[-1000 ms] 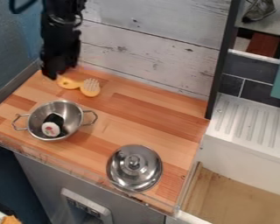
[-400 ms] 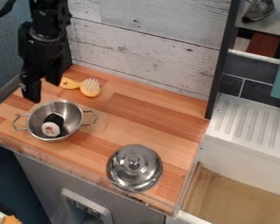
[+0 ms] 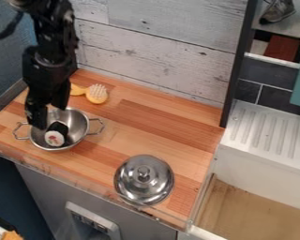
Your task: Put the sushi on the right upper side of the table
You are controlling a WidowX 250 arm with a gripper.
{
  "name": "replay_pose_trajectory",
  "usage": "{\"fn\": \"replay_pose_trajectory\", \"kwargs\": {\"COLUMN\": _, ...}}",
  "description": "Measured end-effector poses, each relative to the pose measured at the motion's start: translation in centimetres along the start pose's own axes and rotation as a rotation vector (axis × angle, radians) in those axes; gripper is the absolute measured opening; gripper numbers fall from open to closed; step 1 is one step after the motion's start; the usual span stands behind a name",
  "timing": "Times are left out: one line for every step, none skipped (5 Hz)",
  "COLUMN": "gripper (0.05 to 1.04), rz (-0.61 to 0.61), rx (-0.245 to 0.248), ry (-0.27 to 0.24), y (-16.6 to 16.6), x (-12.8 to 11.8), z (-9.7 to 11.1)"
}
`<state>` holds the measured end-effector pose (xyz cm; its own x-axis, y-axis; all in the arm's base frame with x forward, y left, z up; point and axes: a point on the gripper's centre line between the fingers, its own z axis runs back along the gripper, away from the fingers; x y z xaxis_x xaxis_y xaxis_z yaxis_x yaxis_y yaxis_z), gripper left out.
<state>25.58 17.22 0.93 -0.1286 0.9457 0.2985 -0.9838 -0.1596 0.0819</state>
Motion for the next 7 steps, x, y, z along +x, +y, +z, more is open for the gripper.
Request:
{"fn": "replay_pose_trajectory", "kwargs": {"gripper": 1.001, "rz": -0.039, "rx": 0.003, "ry": 0.040, "y": -0.6, "x": -0.8, "z": -1.3}}
{"fn": "replay_pose_trajectory", "kwargs": {"gripper": 1.001, "rz": -0.069, "rx": 0.022, "ry": 0.051, "y": -1.0, "x": -1.1, "z": -2.3}}
{"fn": "replay_pose_trajectory", "kwargs": {"gripper": 1.001, "rz": -0.073, "rx": 0.038, "ry": 0.040, "y": -1.0, "x": -1.2, "z": -3.1}}
{"fn": "replay_pose_trajectory", "kwargs": {"gripper": 0.950, "rz": -0.072, "rx": 0.049, "ry": 0.031, "y": -1.0, "x": -1.3, "z": -3.8}}
{"fn": "replay_pose_trajectory", "kwargs": {"gripper": 0.684, "rz": -0.066, "rx": 0.047, "ry": 0.014, "y": -0.9, "x": -1.1, "z": -3.9}}
{"fn": "replay_pose_trajectory", "kwargs": {"gripper": 0.572, "rz": -0.056, "rx": 0.057, "ry": 0.013, "y": -0.4, "x": -1.3, "z": -4.2}}
{"fn": "replay_pose_trajectory", "kwargs": {"gripper": 0.572, "rz": -0.062, "rx": 0.054, "ry": 0.009, "y": 0.0, "x": -1.3, "z": -4.1}}
